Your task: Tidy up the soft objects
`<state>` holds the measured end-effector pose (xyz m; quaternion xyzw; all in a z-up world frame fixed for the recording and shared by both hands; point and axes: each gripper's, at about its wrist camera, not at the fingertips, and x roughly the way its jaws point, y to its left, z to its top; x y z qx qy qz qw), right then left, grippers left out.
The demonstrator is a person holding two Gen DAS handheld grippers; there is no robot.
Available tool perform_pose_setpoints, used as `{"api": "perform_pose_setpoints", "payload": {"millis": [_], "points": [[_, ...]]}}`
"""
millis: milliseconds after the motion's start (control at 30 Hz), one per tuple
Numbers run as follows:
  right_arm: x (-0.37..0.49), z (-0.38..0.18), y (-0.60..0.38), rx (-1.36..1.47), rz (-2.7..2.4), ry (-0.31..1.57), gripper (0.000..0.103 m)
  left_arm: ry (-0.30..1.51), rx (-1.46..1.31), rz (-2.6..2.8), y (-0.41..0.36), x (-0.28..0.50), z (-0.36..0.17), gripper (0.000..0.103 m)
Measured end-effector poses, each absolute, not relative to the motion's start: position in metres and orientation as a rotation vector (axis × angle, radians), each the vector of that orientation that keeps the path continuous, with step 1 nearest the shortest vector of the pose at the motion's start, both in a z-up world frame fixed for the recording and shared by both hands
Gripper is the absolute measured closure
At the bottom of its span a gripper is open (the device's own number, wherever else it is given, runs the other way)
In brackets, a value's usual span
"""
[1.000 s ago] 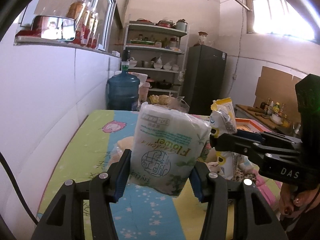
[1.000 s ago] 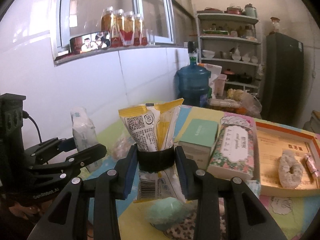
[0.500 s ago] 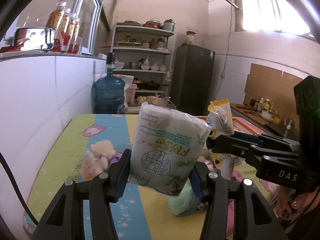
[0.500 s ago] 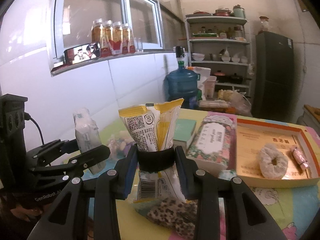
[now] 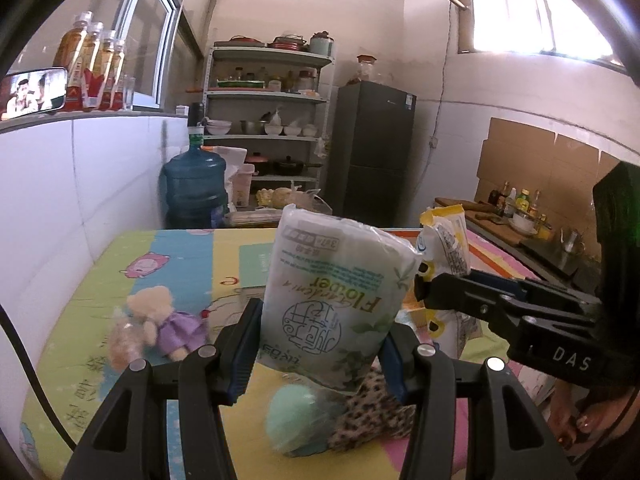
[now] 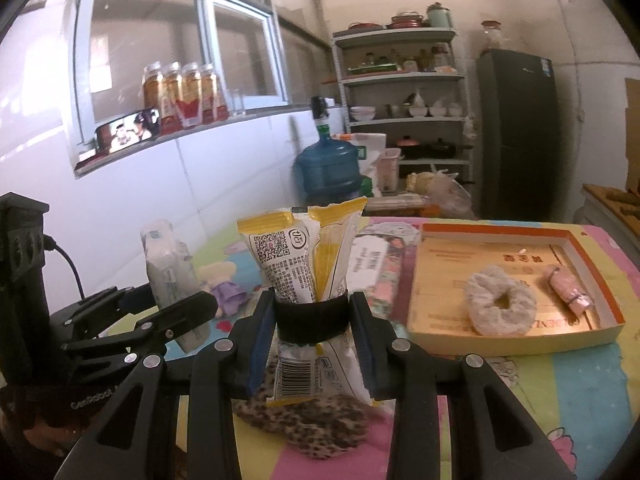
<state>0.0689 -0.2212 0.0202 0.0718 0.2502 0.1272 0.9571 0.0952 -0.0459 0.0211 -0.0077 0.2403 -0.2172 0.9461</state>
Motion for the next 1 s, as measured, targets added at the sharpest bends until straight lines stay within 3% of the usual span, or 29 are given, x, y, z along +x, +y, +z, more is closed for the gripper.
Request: {"api": "perform_pose_setpoints", "payload": {"millis": [1000], "points": [[0.072,0.014,-0.382,0.258,0.002,0.457,0.064,0.482,0.02,-0.597,-0.198,0.131,0.033,0.05]]}}
